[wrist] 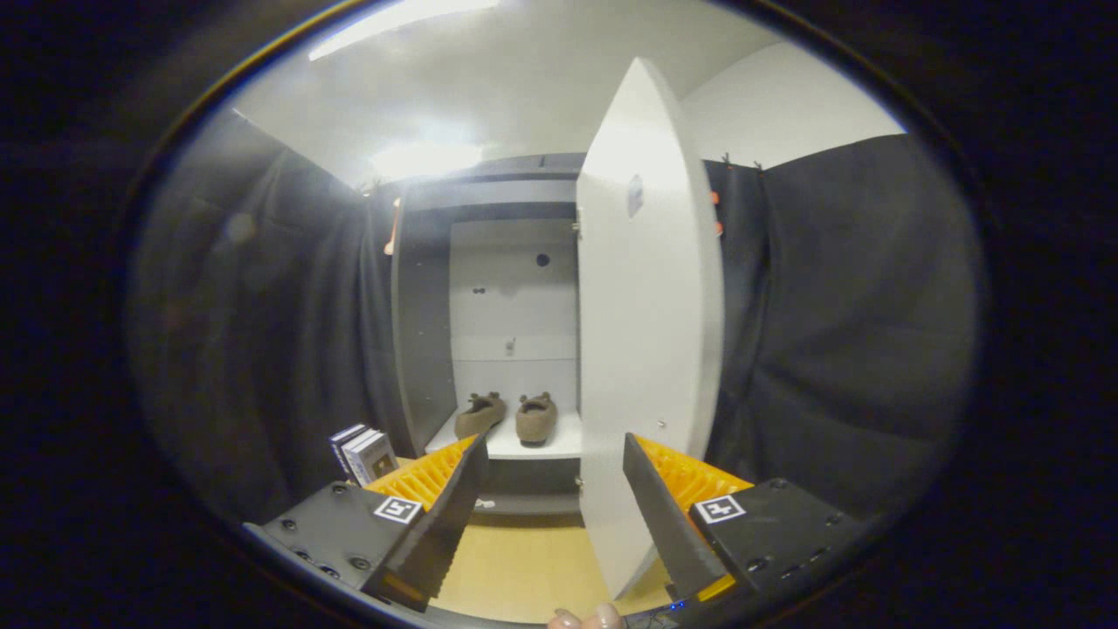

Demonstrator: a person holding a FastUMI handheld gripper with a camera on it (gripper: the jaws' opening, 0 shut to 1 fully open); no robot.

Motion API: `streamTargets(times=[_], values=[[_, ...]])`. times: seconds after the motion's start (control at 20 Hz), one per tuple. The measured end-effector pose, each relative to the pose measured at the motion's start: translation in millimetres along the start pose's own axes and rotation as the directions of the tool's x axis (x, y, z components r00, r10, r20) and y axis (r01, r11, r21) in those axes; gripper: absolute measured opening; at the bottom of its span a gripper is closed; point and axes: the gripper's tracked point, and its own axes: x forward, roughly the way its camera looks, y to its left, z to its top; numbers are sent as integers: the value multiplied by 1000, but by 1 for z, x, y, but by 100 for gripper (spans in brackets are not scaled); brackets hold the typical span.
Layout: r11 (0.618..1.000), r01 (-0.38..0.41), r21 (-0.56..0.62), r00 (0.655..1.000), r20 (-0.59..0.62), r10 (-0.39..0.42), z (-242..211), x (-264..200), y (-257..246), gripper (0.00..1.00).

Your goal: Open the shoe cabinet door, grab the shoes and put them into the shoe cabinet, then close the shoe cabinet door.

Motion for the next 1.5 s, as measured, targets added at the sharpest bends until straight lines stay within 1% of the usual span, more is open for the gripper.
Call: streamTargets(times=[0.05,0.15,0.3,0.4,0.6,0.85,0.95,1.1,1.25,1.5], values=[[999,37,-2,999,7,-37,1,-8,-16,97],[996,90,-10,996,-18,-91,-6,-21,-44,97],[994,113,-9,994,-1,-113,1,-21,-81,97],[997,80,-7,997,4,-80,5,-10,-99,97],[999,-20,-28,1000,-10,19,0,27,-127,97],[988,-155,-4,986,-70,154,-19,73,-133,97],[981,-193,0,979,-74,192,-23,80,-130,96],[971,-239,2,968,-78,238,-26,92,-118,95],[965,-262,8,962,-81,262,-26,99,-115,95],[957,-290,-10,956,-45,290,-23,96,-96,94]])
